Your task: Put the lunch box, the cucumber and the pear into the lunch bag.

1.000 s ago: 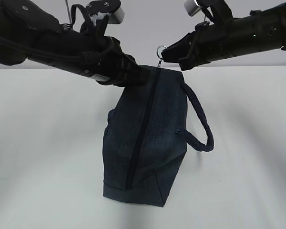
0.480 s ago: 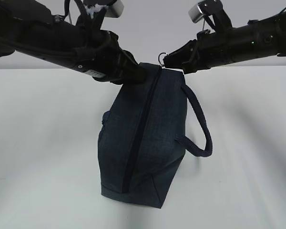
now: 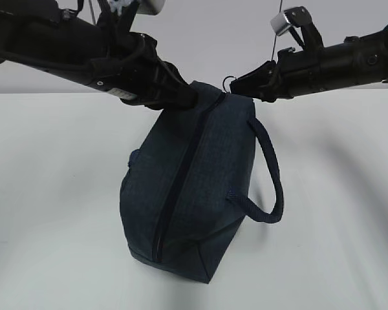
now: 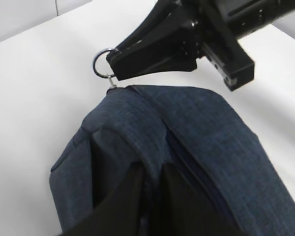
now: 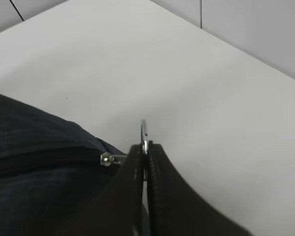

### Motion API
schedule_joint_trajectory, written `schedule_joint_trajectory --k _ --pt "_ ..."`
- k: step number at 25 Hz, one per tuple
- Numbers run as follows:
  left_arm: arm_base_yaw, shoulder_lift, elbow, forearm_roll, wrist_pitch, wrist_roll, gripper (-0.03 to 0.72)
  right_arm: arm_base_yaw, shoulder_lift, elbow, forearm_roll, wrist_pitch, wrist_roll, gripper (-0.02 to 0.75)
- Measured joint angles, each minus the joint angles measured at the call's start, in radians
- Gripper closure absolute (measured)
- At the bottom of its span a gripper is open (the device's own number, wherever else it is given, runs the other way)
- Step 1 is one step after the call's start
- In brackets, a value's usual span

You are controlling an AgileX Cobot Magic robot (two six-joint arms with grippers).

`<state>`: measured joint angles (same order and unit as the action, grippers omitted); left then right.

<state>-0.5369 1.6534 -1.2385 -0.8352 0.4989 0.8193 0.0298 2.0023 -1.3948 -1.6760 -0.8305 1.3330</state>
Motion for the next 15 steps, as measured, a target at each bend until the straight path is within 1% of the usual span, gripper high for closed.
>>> schedule_joint_trajectory --k 15 --pt "0.0 -0.023 0.007 0.014 0.002 0.002 0.661 -0.004 0.101 -0.017 0.025 -0.01 0.004 0.738"
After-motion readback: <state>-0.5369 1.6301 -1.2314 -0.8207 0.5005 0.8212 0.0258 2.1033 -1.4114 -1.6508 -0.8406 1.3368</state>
